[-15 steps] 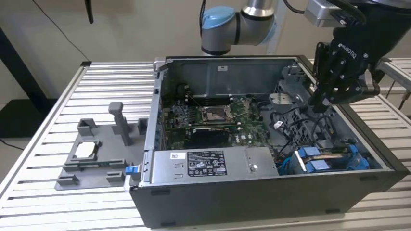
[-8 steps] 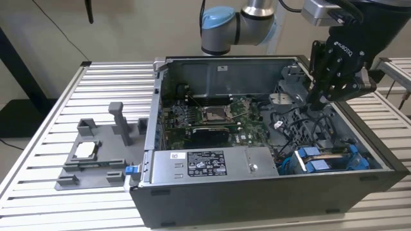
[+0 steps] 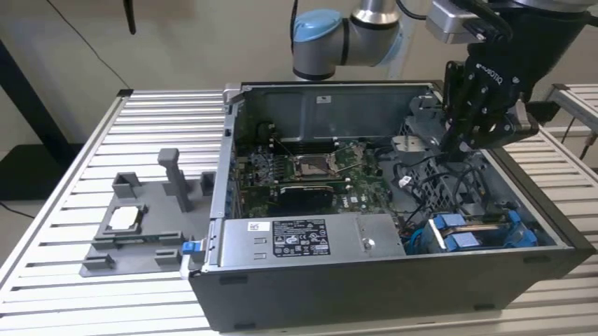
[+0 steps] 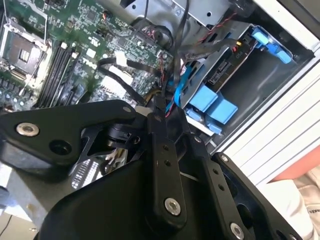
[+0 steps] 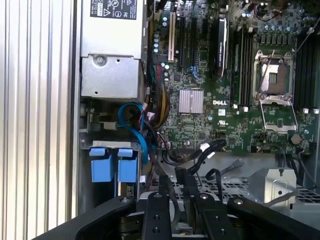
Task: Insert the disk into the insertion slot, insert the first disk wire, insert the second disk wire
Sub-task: 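Insert the second disk wire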
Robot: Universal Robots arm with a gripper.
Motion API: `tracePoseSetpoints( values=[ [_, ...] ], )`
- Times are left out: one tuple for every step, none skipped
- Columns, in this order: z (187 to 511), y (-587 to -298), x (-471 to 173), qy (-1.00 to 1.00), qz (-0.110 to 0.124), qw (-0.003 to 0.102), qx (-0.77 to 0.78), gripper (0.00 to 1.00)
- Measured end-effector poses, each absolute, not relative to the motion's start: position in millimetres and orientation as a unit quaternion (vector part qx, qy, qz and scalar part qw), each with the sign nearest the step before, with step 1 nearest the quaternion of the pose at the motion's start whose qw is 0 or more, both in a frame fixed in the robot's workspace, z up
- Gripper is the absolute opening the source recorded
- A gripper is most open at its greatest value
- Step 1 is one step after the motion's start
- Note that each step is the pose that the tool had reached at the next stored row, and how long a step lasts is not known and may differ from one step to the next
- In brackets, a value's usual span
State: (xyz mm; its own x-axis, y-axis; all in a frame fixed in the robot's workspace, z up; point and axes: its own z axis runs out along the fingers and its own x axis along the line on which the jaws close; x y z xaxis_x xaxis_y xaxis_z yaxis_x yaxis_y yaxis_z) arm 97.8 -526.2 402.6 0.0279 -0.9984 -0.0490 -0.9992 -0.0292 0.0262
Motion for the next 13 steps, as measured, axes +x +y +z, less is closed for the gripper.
tracePoseSetpoints(
  values=[
    [402,-526,96,0.696,0.025,0.009,-0.718,0.27],
    [402,-526,94,0.695,0.023,0.011,-0.718,0.27],
    [402,-526,93,0.695,0.021,0.013,-0.719,0.27],
    [401,-526,91,0.694,0.019,0.015,-0.72,0.27],
    [401,-526,89,0.693,0.017,0.017,-0.72,0.27],
    [401,-526,87,0.693,0.014,0.02,-0.721,0.27],
    [400,-526,84,0.693,0.011,0.023,-0.721,0.27],
    [400,-526,82,0.692,0.008,0.026,-0.721,0.27],
    [400,-526,80,0.692,0.005,0.029,-0.721,0.27],
    [399,-526,78,0.691,0.002,0.031,-0.722,0.27],
    [399,-526,76,0.691,-0.001,0.034,-0.722,0.27],
    [399,-526,75,0.69,-0.003,0.037,-0.723,0.27],
    [398,-526,73,0.689,-0.006,0.039,-0.724,0.27]
  ],
)
